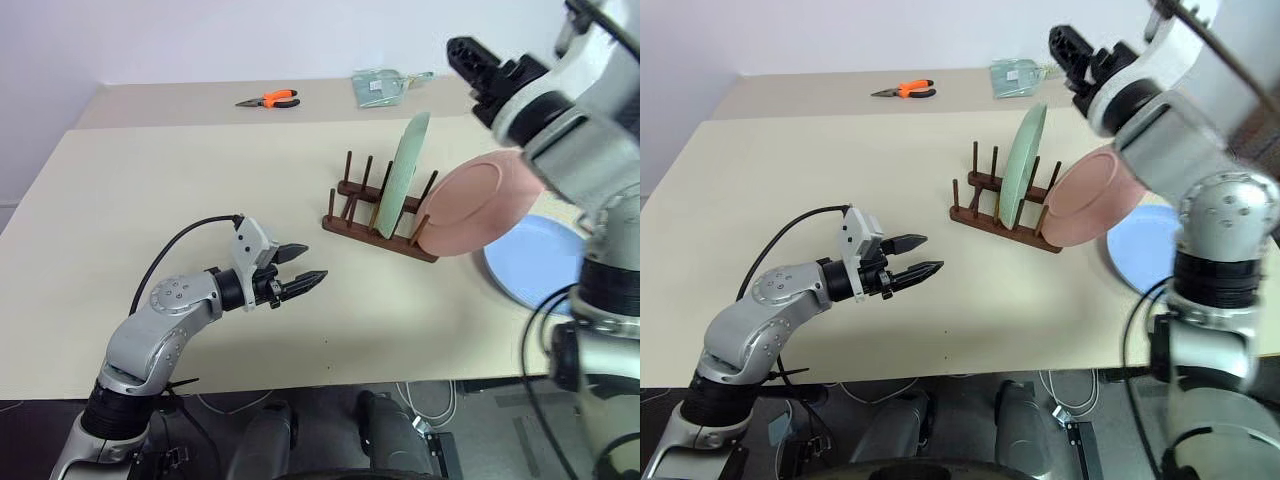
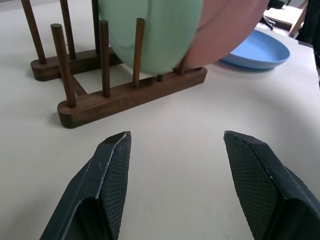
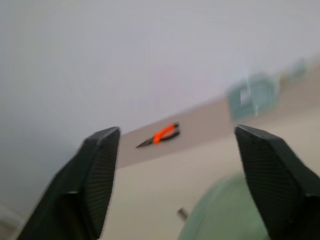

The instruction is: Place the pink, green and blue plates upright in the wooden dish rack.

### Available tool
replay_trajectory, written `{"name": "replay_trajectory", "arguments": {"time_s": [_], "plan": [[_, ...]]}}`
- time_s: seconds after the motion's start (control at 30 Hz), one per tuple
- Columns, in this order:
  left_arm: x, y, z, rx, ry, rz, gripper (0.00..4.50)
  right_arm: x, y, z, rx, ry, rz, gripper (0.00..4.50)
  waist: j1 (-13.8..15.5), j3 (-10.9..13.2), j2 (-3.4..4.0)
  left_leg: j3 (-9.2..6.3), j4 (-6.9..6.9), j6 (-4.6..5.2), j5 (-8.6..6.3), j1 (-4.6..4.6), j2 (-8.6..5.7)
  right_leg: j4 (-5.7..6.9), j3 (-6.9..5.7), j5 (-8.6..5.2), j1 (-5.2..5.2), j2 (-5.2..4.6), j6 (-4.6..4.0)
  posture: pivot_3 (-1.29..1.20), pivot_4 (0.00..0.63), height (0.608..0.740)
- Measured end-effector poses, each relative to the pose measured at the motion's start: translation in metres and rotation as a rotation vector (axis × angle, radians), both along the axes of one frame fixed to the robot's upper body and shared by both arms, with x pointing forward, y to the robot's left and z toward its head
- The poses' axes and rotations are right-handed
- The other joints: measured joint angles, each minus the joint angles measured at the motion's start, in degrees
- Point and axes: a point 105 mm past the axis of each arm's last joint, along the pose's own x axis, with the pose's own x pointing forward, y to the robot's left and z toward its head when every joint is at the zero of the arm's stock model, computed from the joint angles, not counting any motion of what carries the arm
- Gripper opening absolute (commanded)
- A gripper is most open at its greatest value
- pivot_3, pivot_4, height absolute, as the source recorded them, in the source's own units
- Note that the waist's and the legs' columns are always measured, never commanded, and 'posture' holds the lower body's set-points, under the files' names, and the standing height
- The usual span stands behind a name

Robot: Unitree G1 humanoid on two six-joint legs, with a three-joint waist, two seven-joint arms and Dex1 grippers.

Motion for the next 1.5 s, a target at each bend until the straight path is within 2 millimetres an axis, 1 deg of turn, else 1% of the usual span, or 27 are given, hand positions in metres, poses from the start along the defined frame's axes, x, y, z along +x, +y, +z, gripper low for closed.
{"name": "replay_trajectory", "arguments": {"time_s": [0.03,0.07,0.1,0.13,0.17,0.2,0.23,0.27,0.33,0.4,0.47,0.5,0.53,0.6,0.67,0.77,0.87,0.9,0.93,1.03,1.1,1.2,1.3,1.33,1.4,1.47,1.5], "plan": [[0.0,-0.001,0.0,0.001,-0.001,-0.005,3.05,-0.005,-0.009,0.003,-0.092,-0.036,-0.014,3.71,0.11,-0.01,-0.05,0.0,0.0,0.0,0.0,-0.02,-0.01,-0.03,-0.01,-0.01,0.01,-0.01,0.02,0.0,0.15,0.74],[-0.001,-0.002,0.0,0.004,0.0,-0.014,3.05,-0.009,-0.027,0.003,-0.184,-0.052,-0.059,4.0,0.4,-0.04,-0.14,-0.01,0.02,0.0,0.0,-0.04,-0.02,-0.06,-0.03,-0.02,0.06,-0.02,0.03,0.0,0.15,0.74],[-0.001,-0.002,-0.001,0.009,0.001,-0.02,3.05,-0.013,-0.053,0.0,-0.268,-0.042,-0.131,4.33,0.94,-0.06,-0.2,0.0,0.04,-0.01,-0.01,-0.04,-0.02,-0.12,-0.06,-0.03,0.09,-0.03,0.03,0.0,0.15,0.74],[-0.001,-0.002,-0.003,0.017,0.004,-0.023,3.05,-0.015,-0.081,-0.005,-0.317,-0.016,-0.213,4.43,1.36,-0.1,-0.3,0.01,0.05,-0.01,-0.01,-0.04,-0.02,-0.23,-0.07,-0.02,0.16,-0.03,0.03,0.0,0.15,0.74],[0.0,-0.002,-0.005,0.025,0.011,-0.028,3.05,-0.018,-0.114,-0.011,-0.344,0.019,-0.309,4.43,1.52,-0.11,-0.34,0.03,0.06,0.0,-0.01,-0.05,0.0,-0.4,-0.11,-0.02,0.32,-0.02,0.02,0.0,0.15,0.74],[0.0,-0.003,-0.007,0.032,0.018,-0.034,3.05,-0.024,-0.144,-0.021,-0.36,0.058,-0.385,4.43,1.45,-0.11,-0.31,0.11,0.06,0.0,-0.01,-0.02,0.01,-0.52,-0.09,0.0,0.43,-0.03,0.02,0.0,0.15,0.74],[-0.001,-0.005,-0.008,0.031,0.021,-0.044,3.05,-0.029,-0.161,-0.034,-0.379,0.093,-0.414,4.43,1.38,-0.13,-0.28,0.12,0.04,0.04,-0.02,0.0,0.02,-0.62,-0.09,0.01,0.51,-0.04,0.02,0.0,0.15,0.74],[-0.001,-0.006,-0.008,0.028,0.021,-0.053,3.05,-0.035,-0.175,-0.053,-0.403,0.149,-0.418,4.43,1.31,-0.14,-0.27,0.13,0.05,0.1,-0.06,0.04,0.03,-0.7,-0.09,0.04,0.6,-0.04,0.06,0.0,0.15,0.74],[-0.001,-0.011,-0.006,0.024,0.017,-0.076,3.05,-0.047,-0.192,-0.083,-0.473,0.23,-0.406,4.43,0.99,-0.17,-0.03,0.28,0.02,0.15,-0.09,0.03,0.02,-0.75,0.0,0.17,0.56,-0.06,0.11,0.0,0.15,0.74],[-0.001,-0.013,-0.005,0.026,0.012,-0.089,3.05,-0.064,-0.202,-0.117,-0.558,0.325,-0.36,4.43,1.01,-0.23,0.07,0.29,-0.02,0.19,-0.11,0.08,0.06,-0.74,-0.01,0.14,0.56,-0.04,0.15,0.0,0.15,0.74],[-0.001,-0.012,-0.007,0.032,0.017,-0.093,3.05,-0.083,-0.199,-0.158,-0.647,0.448,-0.242,4.43,1.13,-0.26,0.15,0.29,-0.01,0.2,-0.12,0.1,0.09,-0.74,-0.02,0.09,0.58,-0.02,0.23,0.0,0.15,0.74],[-0.001,-0.011,-0.007,0.033,0.021,-0.093,3.05,-0.09,-0.192,-0.17,-0.67,0.477,-0.18,4.43,1.02,-0.25,0.26,0.32,0.03,0.19,-0.12,0.07,0.08,-0.74,0.0,0.09,0.58,-0.03,0.25,0.0,0.15,0.74],[0.0,-0.011,-0.008,0.036,0.024,-0.095,3.05,-0.097,-0.177,-0.182,-0.699,0.505,-0.082,4.43,0.8,-0.23,0.35,0.39,0.08,0.19,-0.12,0.06,0.08,-0.74,0.06,0.12,0.63,-0.03,0.28,0.0,0.15,0.74],[0.0,-0.011,-0.008,0.037,0.022,-0.099,3.05,-0.098,-0.151,-0.189,-0.752,0.497,0.044,4.43,0.25,-0.2,0.4,0.5,0.14,0.17,-0.13,0.04,0.1,-0.74,0.07,0.12,0.84,-0.08,0.28,0.0,0.15,0.74],[0.001,-0.013,-0.004,0.037,0.007,-0.111,3.05,-0.096,-0.134,-0.196,-0.82,0.498,0.108,4.43,-0.06,-0.18,0.27,0.48,0.19,0.15,-0.15,0.05,0.17,-0.8,-0.07,0.11,0.88,-0.07,0.27,0.0,0.15,0.74],[0.001,-0.013,-0.003,0.039,0.0,-0.112,3.05,-0.09,-0.127,-0.217,-0.881,0.539,0.125,4.43,-0.03,-0.18,0.19,0.44,0.27,0.16,-0.13,0.09,0.17,-0.81,-0.08,0.14,0.76,-0.08,0.24,0.0,0.15,0.74],[0.002,-0.013,-0.003,0.044,-0.002,-0.109,3.05,-0.085,-0.128,-0.24,-0.909,0.594,0.107,3.62,0.32,-0.17,0.19,0.36,0.23,0.19,-0.13,0.0,0.07,-0.81,-0.04,0.33,0.63,-0.13,0.08,0.0,0.15,0.74],[0.002,-0.012,-0.004,0.046,-0.002,-0.106,3.05,-0.082,-0.129,-0.244,-0.92,0.604,0.092,3.23,0.61,-0.17,0.18,0.35,0.19,0.19,-0.13,0.01,0.06,-0.81,-0.04,0.34,0.62,-0.13,0.1,0.0,0.15,0.74],[0.002,-0.012,-0.004,0.045,-0.002,-0.106,3.05,-0.078,-0.13,-0.246,-0.926,0.607,0.075,2.69,0.94,-0.17,0.19,0.36,0.18,0.18,-0.13,0.0,0.05,-0.82,-0.02,0.34,0.6,-0.13,0.09,0.0,0.15,0.74],[0.002,-0.012,-0.004,0.045,0.0,-0.104,3.05,-0.072,-0.133,-0.248,-0.947,0.611,0.04,1.16,1.4,-0.19,0.18,0.32,0.21,0.18,-0.12,0.04,0.07,-0.79,-0.07,0.33,0.66,-0.11,0.09,0.0,0.15,0.74],[0.001,-0.011,-0.006,0.045,0.006,-0.099,3.05,-0.07,-0.132,-0.25,-0.951,0.609,0.027,0.14,1.47,-0.18,0.19,0.27,0.32,0.18,-0.12,0.04,0.06,-0.77,-0.09,0.21,0.73,-0.11,0.29,0.0,0.15,0.74],[0.002,-0.011,-0.006,0.044,0.005,-0.094,3.05,-0.064,-0.137,-0.239,-0.961,0.586,-0.023,0.06,1.24,-0.18,0.15,0.28,0.53,0.18,-0.13,0.03,0.06,-0.77,-0.09,0.22,0.82,-0.1,0.3,0.0,0.15,0.74],[0.002,-0.011,-0.006,0.044,0.004,-0.09,3.05,-0.059,-0.139,-0.231,-0.892,0.575,-0.073,0.06,1.23,-0.17,0.19,0.28,0.55,0.19,-0.13,0.02,0.06,-0.72,-0.08,0.26,0.8,-0.1,0.33,0.0,0.15,0.74],[0.002,-0.011,-0.006,0.045,0.003,-0.089,3.05,-0.057,-0.141,-0.225,-0.872,0.567,-0.092,0.06,1.28,-0.16,0.24,0.28,0.55,0.19,-0.13,0.02,0.05,-0.7,-0.08,0.27,0.8,-0.1,0.33,0.0,0.15,0.74],[0.002,-0.011,-0.006,0.045,0.003,-0.088,3.05,-0.05,-0.148,-0.203,-0.846,0.515,-0.158,0.06,1.3,-0.15,0.26,0.27,0.55,0.19,-0.13,0.01,0.05,-0.7,-0.08,0.29,0.78,-0.1,0.32,0.0,0.15,0.74],[0.002,-0.011,-0.005,0.044,0.003,-0.087,3.05,-0.041,-0.158,-0.176,-0.825,0.437,-0.256,0.06,1.25,-0.15,0.28,0.3,0.59,0.19,-0.13,0.0,0.04,-0.7,-0.07,0.33,0.77,-0.1,0.3,0.0,0.15,0.74],[0.002,-0.01,-0.005,0.045,0.002,-0.087,3.05,-0.035,-0.167,-0.156,-0.811,0.386,-0.34,0.06,1.25,-0.15,0.28,0.3,0.61,0.19,-0.13,0.0,0.04,-0.69,-0.07,0.33,0.78,-0.1,0.3,0.0,0.15,0.74]]}}
